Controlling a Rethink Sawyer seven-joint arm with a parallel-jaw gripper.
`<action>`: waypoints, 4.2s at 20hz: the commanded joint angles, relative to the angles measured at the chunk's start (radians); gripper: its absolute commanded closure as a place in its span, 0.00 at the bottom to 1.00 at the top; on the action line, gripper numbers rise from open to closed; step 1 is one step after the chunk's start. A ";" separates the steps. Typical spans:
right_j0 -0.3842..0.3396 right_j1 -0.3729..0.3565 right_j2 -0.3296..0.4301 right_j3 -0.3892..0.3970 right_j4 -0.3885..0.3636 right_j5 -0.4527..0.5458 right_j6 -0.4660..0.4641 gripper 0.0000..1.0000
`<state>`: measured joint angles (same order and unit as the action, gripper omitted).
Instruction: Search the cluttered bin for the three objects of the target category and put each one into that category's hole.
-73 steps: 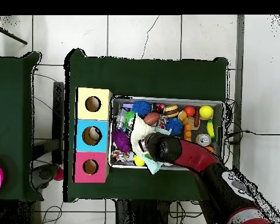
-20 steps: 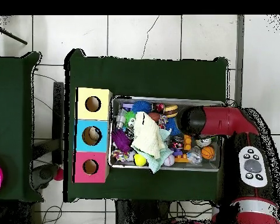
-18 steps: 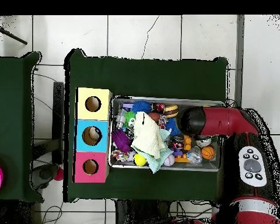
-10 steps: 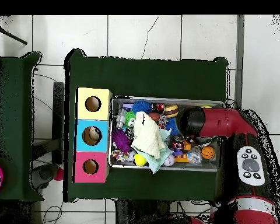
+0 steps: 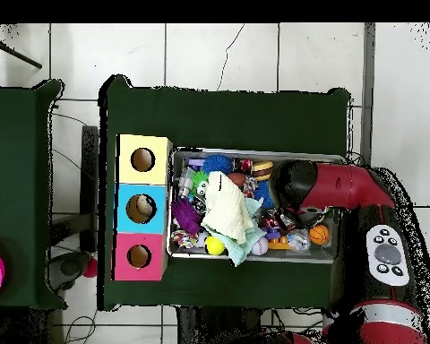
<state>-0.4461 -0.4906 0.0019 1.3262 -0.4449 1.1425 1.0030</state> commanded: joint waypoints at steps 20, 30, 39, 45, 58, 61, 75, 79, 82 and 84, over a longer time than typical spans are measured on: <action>0.005 0.038 0.036 0.040 -0.167 -0.386 -0.003 0.00; -0.027 0.123 0.023 0.057 -0.147 -0.384 0.064 0.00; -0.051 0.130 0.044 0.087 -0.029 -0.196 0.057 0.00; -0.059 0.120 0.043 0.093 0.022 -0.120 0.074 0.00; -0.049 0.145 0.041 0.034 -0.070 -0.248 0.004 0.00; -0.052 0.165 0.041 0.018 -0.114 -0.296 -0.017 0.00; -0.073 0.223 0.032 0.042 -0.142 -0.338 0.030 0.00; -0.088 0.234 0.038 0.055 -0.092 -0.267 0.044 0.00; -0.092 0.234 0.039 0.059 -0.066 -0.217 0.044 0.00; -0.090 0.235 0.035 0.058 -0.055 -0.197 0.049 0.00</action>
<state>-0.5174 -0.3562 -0.0118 1.3389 -0.5292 0.8268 1.0030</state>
